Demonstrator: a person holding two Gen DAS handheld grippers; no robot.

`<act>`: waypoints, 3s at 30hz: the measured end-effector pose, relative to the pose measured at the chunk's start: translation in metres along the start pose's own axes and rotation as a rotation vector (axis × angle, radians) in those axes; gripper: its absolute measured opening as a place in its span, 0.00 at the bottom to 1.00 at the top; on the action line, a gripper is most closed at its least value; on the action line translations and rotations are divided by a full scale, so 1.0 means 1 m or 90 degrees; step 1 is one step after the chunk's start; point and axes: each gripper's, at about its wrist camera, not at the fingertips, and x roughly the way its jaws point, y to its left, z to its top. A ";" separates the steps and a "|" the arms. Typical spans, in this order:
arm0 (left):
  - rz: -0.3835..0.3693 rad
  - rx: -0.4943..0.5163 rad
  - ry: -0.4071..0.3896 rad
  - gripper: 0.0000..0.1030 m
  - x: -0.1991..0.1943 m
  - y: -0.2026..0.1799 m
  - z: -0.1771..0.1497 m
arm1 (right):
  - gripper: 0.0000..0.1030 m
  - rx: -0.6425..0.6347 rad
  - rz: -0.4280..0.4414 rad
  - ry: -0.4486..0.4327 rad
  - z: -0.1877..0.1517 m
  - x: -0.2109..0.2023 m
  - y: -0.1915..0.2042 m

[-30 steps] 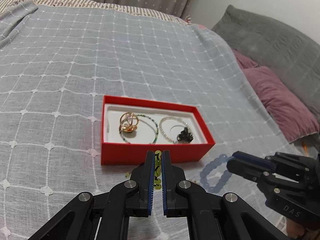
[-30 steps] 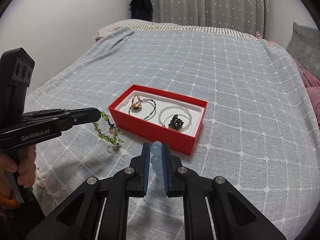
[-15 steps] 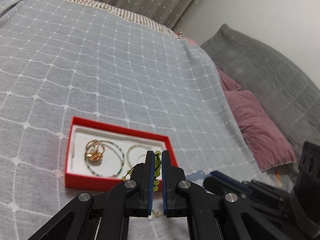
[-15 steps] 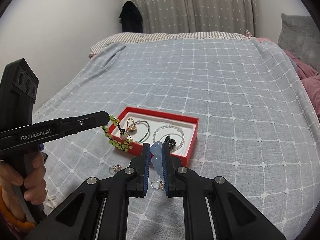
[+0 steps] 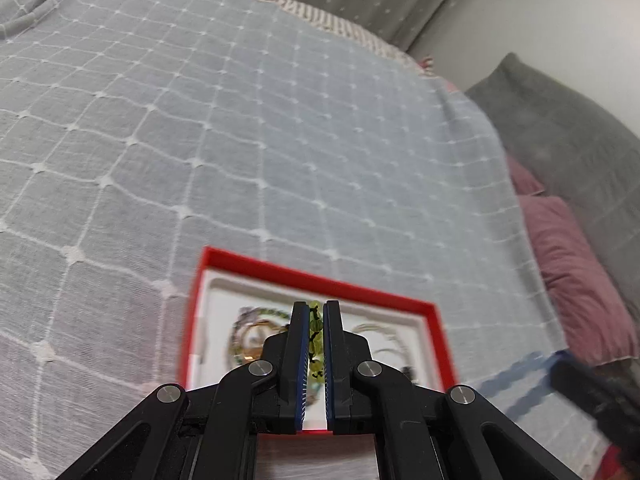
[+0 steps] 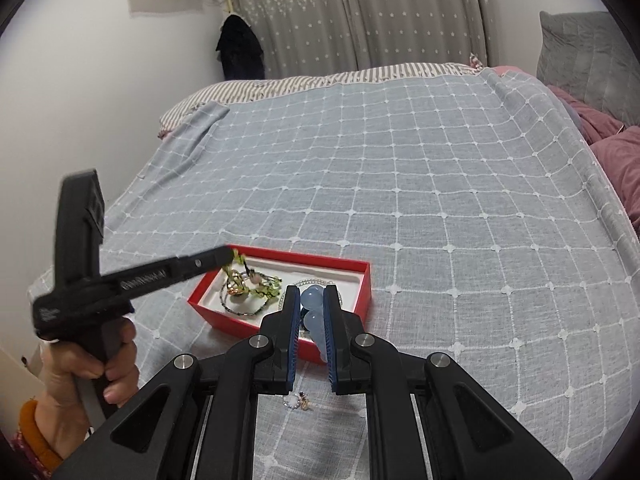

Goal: Organize jewelry
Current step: 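Lower both bracelets into the red box and open both tools, then move both tools back toward the rings and earrings on the cloth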

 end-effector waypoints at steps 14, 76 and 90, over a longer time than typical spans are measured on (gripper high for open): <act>0.111 0.048 0.013 0.01 0.008 0.013 -0.006 | 0.12 -0.025 0.041 0.009 0.024 0.053 0.038; 0.202 0.144 0.091 0.91 -0.055 0.013 -0.089 | 0.67 -0.080 -0.053 0.129 -0.079 0.013 0.012; 0.224 0.201 0.125 0.91 -0.051 0.028 -0.116 | 0.67 -0.137 -0.048 0.189 -0.116 0.038 0.021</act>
